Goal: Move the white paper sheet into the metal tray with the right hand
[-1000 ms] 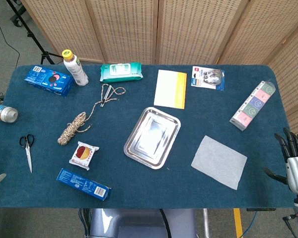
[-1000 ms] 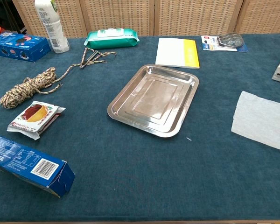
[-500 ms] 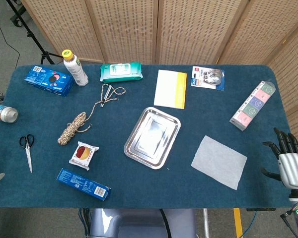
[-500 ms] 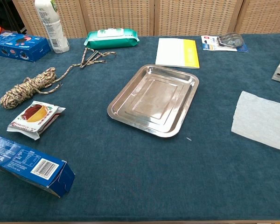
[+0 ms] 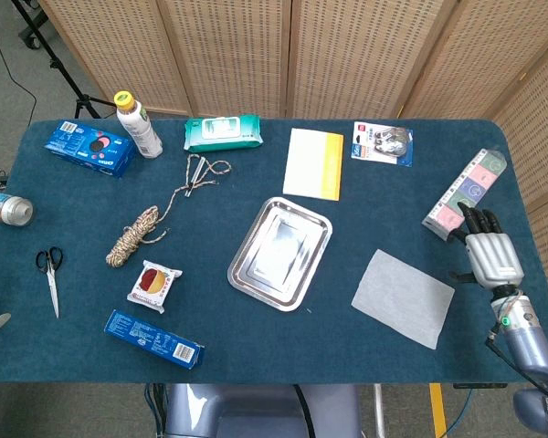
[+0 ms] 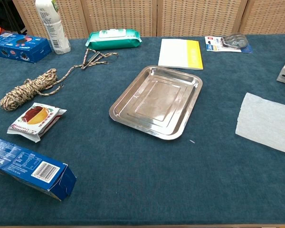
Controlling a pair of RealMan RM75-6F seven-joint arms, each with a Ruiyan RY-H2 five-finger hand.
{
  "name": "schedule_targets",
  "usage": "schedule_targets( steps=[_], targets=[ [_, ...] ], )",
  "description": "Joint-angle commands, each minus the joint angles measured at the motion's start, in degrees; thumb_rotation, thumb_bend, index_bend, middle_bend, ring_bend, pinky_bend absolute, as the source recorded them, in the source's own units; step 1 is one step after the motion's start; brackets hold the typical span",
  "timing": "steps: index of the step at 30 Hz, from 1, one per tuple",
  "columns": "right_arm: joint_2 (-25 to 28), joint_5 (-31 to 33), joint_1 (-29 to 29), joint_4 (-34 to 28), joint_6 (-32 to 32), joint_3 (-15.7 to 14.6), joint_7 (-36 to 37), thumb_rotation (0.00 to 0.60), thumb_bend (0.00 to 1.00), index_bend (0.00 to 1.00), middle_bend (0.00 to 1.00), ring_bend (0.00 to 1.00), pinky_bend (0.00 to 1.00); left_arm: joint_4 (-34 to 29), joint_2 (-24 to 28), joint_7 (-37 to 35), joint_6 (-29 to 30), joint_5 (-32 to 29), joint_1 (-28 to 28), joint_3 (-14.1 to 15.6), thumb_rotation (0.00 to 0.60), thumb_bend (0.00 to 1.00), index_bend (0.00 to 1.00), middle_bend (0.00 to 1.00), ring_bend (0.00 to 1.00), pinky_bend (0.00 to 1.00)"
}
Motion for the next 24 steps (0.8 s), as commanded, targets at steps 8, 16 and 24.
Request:
schedule_targets(
  steps=[8,16,24],
  targets=[
    [-6.3,11.0,7.5,0.6,-7.8,2.0,-11.7,0.6,0.4,0.44,0.0,0.0,0.0,0.3,0.2,-0.7,-1.0,-1.0,-0.4,-0.4,0.6,0.0,0.0,0.0,0.0,0.0],
    [-9.3,17.5,10.8,2.1,-10.2,1.9,-18.1,0.6,0.4,0.44,0.0,0.0,0.0,0.5,0.3,-1.4,-1.4,-1.0,-0.6,-0.4,0.6,0.0,0.0,0.0,0.0,0.0],
    [-10.2,22.8,13.8,3.2,-11.8,0.8,-24.0,0.6,0.41,0.44,0.0,0.0,0.0,0.7,0.5,-1.9,-1.5,-1.1,-0.6,-0.5,0.6,0.0,0.0,0.0,0.0,0.0]
  ],
)
